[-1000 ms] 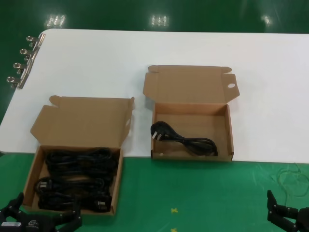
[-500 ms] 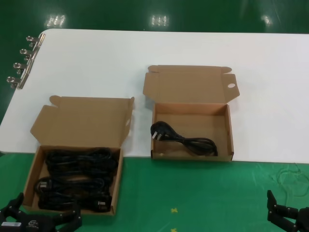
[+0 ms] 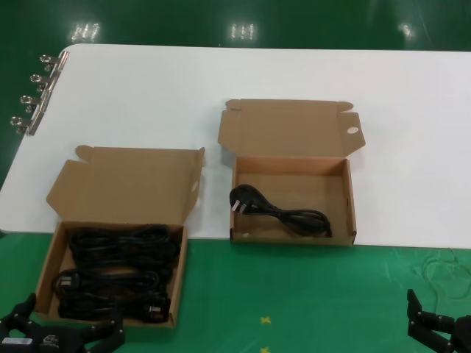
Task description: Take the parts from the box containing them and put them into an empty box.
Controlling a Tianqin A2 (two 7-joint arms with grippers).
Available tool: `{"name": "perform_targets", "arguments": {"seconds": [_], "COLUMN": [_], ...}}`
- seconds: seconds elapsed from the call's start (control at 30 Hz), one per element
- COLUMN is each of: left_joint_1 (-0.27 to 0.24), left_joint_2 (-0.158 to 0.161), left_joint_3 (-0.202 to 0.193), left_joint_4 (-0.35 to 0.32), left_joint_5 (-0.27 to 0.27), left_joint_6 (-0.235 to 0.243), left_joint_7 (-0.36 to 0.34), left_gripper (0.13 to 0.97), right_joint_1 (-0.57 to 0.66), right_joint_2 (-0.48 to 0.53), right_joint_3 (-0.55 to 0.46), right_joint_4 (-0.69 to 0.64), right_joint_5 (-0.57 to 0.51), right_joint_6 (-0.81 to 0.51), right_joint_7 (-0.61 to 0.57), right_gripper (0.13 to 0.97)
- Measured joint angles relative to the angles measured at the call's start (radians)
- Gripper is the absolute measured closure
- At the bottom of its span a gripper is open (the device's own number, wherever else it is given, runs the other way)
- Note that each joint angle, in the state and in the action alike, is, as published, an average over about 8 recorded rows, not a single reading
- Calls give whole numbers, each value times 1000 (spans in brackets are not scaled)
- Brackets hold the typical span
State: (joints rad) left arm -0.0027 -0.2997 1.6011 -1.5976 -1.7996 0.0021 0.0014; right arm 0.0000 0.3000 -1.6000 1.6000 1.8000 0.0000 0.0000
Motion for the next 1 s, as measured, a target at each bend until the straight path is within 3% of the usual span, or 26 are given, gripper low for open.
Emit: {"name": "perform_targets", "arguments": {"seconds": [1.0], "left_joint_1": [0], "left_joint_2": [0], "left_joint_3": [0], "left_joint_4": [0], "left_joint_5": [0], "left_joint_6": [0], "left_joint_7": [0], "left_gripper": [132], "right_joint_1": [0], "right_joint_2": [0], "right_joint_3": [0], "right_joint_4": [0], "right_joint_5": [0], "right_joint_6": [0], "right_joint_7": [0], "right_gripper": [129]}}
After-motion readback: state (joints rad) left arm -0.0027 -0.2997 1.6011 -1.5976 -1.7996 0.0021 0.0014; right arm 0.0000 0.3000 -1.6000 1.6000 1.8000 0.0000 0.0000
